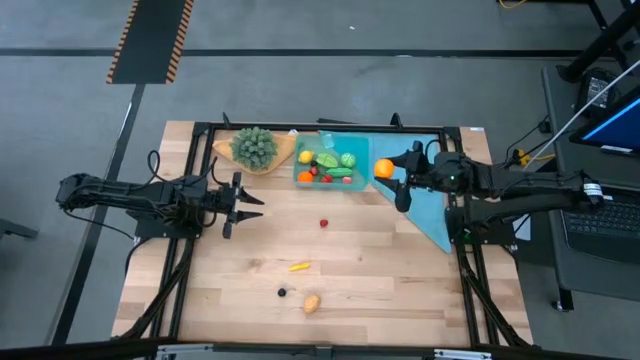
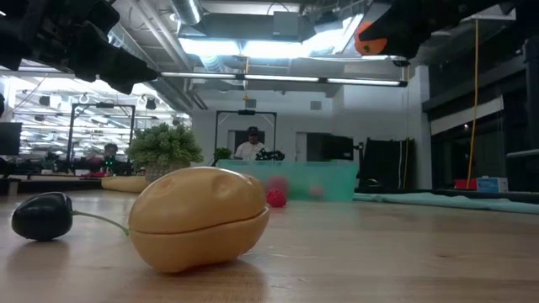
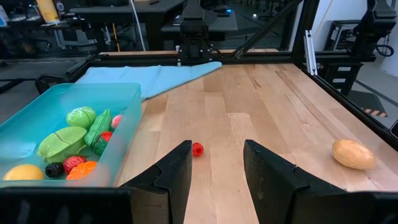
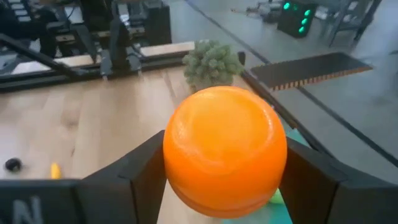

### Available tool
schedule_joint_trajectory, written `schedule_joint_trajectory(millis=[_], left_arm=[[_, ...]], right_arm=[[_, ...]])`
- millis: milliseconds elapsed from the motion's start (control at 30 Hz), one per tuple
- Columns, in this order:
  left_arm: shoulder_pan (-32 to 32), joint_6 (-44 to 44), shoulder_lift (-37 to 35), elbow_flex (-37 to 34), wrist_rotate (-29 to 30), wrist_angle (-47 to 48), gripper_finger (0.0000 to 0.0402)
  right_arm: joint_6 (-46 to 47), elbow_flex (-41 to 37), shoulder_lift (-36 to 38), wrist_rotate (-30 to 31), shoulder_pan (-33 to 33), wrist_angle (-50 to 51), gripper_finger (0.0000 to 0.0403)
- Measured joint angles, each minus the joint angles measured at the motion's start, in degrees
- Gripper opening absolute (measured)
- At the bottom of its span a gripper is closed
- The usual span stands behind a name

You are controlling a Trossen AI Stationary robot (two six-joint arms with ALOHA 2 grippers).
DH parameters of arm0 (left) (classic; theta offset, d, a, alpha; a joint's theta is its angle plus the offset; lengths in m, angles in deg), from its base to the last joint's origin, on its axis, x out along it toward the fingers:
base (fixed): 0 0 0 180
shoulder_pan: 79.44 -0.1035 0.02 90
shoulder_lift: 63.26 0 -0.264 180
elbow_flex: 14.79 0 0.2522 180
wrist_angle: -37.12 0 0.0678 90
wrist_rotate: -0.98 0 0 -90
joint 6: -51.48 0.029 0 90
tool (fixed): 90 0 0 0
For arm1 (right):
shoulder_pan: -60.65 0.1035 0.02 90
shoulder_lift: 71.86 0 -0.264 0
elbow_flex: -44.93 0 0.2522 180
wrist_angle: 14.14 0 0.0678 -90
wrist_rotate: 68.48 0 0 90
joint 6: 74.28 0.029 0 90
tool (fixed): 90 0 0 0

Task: Pick and placing Produce into tupperware
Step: Put the orange into the blue bin

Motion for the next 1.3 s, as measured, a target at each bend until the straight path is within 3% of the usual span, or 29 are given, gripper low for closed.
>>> schedule_joint_trajectory(millis=[267,767,1033,1300], left_arm=[[0.0,0.0,0.0,0.0,0.0,0.0,0.0137],[0.0,0.0,0.0,0.0,0.0,0.1,0.0137],[0.0,0.0,0.0,0.0,0.0,0.1,0.0137],[0.0,0.0,0.0,0.0,0.0,0.1,0.0137]], right_arm=[[0.8,4.8,-6.4,-6.3,-3.2,6.7,0.025],[0.4,20.3,-22.6,-9.9,-7.4,26.5,0.025],[-1.5,26.0,-29.1,-12.2,-9.8,30.1,0.025],[-3.7,27.5,-31.7,-12.2,-12.4,27.5,0.025]])
